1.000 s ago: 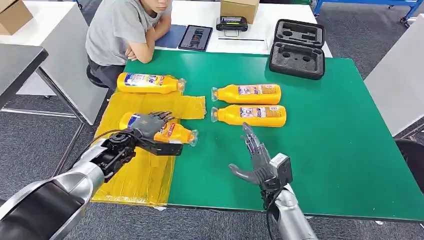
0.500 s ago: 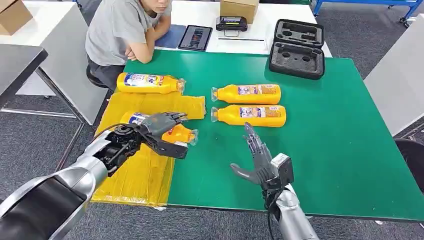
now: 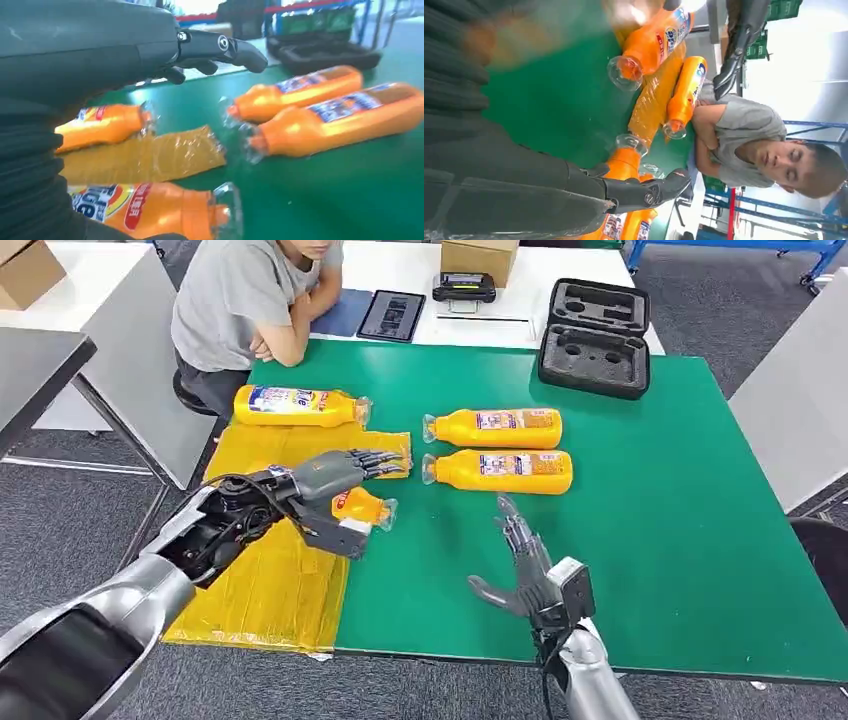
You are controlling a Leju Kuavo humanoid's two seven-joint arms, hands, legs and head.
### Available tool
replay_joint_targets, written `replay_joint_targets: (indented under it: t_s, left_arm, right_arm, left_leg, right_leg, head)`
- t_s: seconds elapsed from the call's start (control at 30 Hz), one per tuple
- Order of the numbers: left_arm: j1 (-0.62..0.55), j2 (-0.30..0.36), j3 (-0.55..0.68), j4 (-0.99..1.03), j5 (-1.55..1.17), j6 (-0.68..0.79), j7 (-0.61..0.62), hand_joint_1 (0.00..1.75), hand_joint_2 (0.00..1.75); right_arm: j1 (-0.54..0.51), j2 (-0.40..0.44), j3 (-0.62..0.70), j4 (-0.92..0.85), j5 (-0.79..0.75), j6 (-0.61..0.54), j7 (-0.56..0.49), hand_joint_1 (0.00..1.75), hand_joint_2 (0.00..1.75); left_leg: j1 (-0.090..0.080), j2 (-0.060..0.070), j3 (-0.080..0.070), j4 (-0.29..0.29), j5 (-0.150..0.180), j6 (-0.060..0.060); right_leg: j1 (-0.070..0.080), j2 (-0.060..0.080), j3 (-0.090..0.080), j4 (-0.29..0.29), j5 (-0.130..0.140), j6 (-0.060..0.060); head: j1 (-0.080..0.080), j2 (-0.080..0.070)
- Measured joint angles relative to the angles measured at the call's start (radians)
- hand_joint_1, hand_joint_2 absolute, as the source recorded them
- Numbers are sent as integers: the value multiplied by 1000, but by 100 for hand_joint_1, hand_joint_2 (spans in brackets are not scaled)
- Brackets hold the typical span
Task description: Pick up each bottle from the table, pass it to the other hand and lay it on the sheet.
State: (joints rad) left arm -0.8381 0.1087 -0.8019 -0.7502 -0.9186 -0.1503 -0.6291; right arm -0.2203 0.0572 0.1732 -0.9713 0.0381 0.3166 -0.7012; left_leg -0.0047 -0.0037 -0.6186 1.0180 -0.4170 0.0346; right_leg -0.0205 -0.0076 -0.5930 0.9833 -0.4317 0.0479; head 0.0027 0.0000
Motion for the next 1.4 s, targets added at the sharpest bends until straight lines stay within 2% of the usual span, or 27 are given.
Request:
replay_joint_targets:
  t_s: [0.5, 0.63, 0.67, 0.73, 0.77, 0.87, 1.0, 1.13, 1.3, 1.33, 1.37, 1.4]
  left_arm:
    - [19, 35, -27, -92, 11, 2, 0, 0, 175]
    - [70, 42, -9, -189, 147, 112, 3, 0, 175]
    - [94, 38, 4, -220, 176, 137, 1, 0, 175]
    - [165, 18, 35, -278, 238, 195, -16, 0, 175]
    - [207, 3, 51, -302, 279, 219, -33, 0, 175]
    - [332, -45, 95, -345, 421, 269, -63, 0, 175]
    - [462, -122, 160, -369, 601, 347, -68, 0, 175]
    - [516, -163, 186, -385, 605, 358, -69, 0, 175]
    - [523, -185, 208, -398, 605, 348, -70, 0, 175]
    - [524, -189, 211, -400, 607, 342, -70, 0, 175]
    - [524, -191, 213, -402, 612, 339, -70, 0, 175]
    - [524, -196, 215, -402, 615, 337, -70, 0, 175]
  right_arm:
    - [8, -6, -2, -19, 0, -3, 0, 0, 175]
    - [36, 4, -30, -87, -12, -70, 0, 0, 175]
    - [43, 11, -39, -107, -17, -90, 0, 0, 0]
    - [64, 26, -66, -163, -23, -148, -1, 0, 0]
    - [77, 33, -77, -195, -20, -201, -1, 0, 175]
    - [138, 57, -92, -335, -26, -329, -2, 0, 175]
    - [227, 79, -110, -487, -50, -363, -2, 0, 175]
    - [265, 94, -115, -552, -47, -375, -2, 0, 175]
    - [273, 102, -115, -579, -34, -407, -2, 0, 175]
    - [273, 102, -114, -579, -29, -423, -2, 0, 0]
    - [273, 102, -113, -579, -26, -441, -2, 0, 175]
    - [275, 102, -111, -579, -19, -471, -2, 0, 175]
  left_leg:
    - [0, 0, 0, 0, 0, 0]
    - [0, 0, 0, 0, 0, 0]
    - [0, 0, 0, 0, 0, 0]
    - [-1, 0, 0, 0, -1, 0]
    - [-1, 0, 0, 0, -1, 0]
    - [-1, 0, 0, 0, -2, 0]
    - [-1, 0, -1, 0, -3, 0]
    - [0, 0, -1, 0, -3, 0]
    - [0, 0, 0, 0, -2, 0]
    - [0, 0, 0, 0, -2, 0]
    - [0, 0, 0, 0, -2, 0]
    - [0, 0, 0, 0, -2, 0]
  right_leg:
    - [0, 0, 0, 0, 0, 0]
    - [0, 0, 0, 0, 0, 0]
    - [0, 0, 0, 0, 0, 0]
    - [-1, 0, 0, -1, 0, 0]
    - [-1, 0, 0, -1, 0, 0]
    - [-1, 0, -1, -1, -1, 0]
    - [0, 0, -1, -2, -1, 0]
    - [0, 0, -1, -1, -1, -1]
    - [0, 0, -1, -1, 0, -1]
    - [0, 0, -1, -1, 0, -1]
    - [0, 0, -1, -1, 0, -1]
    - [0, 0, 0, -1, 0, -1]
  head:
    - [0, 0]
    - [-1, 0]
    - [0, 0]
    - [0, 0]
    - [-1, 0]
    - [0, 0]
    - [0, 0]
    - [0, 0]
    - [0, 0]
    - [0, 0]
    - [0, 0]
    - [0, 0]
